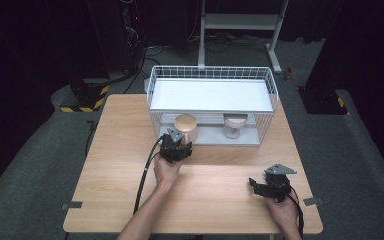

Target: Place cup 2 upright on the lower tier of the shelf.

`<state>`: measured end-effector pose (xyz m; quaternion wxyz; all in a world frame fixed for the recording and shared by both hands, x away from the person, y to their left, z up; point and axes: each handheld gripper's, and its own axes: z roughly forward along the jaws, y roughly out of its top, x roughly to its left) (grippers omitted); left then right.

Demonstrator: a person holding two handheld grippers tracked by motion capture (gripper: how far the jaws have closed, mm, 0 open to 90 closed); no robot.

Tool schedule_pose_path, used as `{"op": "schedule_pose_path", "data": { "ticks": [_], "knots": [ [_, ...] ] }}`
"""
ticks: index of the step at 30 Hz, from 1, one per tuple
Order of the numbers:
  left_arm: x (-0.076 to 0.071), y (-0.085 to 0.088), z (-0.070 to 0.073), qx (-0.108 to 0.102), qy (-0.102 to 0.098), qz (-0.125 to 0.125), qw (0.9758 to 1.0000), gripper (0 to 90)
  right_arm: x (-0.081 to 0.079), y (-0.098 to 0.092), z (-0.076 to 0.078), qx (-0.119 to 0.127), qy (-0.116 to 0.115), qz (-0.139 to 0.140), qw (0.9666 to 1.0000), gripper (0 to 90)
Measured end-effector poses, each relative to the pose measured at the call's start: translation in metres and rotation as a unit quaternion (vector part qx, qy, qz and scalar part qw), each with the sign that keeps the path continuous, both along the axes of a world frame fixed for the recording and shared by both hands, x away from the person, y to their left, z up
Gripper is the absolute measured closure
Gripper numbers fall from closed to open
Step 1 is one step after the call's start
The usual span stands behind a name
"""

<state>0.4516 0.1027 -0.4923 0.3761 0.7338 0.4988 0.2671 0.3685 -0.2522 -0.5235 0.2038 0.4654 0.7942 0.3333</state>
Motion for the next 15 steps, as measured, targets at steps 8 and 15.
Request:
{"op": "schedule_pose_path", "data": {
  "ticks": [8, 15],
  "knots": [
    [0.005, 0.001, 0.000, 0.003, 0.005, 0.005, 1.0000, 39.2, 0.000, 0.000, 0.000, 0.000, 0.000, 0.001, 1.0000, 25.4],
    [0.014, 0.002, 0.003, -0.001, 0.009, 0.015, 0.9998, 40.1, 0.000, 0.000, 0.000, 0.000, -0.001, 0.001, 1.0000, 25.4]
  ]
}}
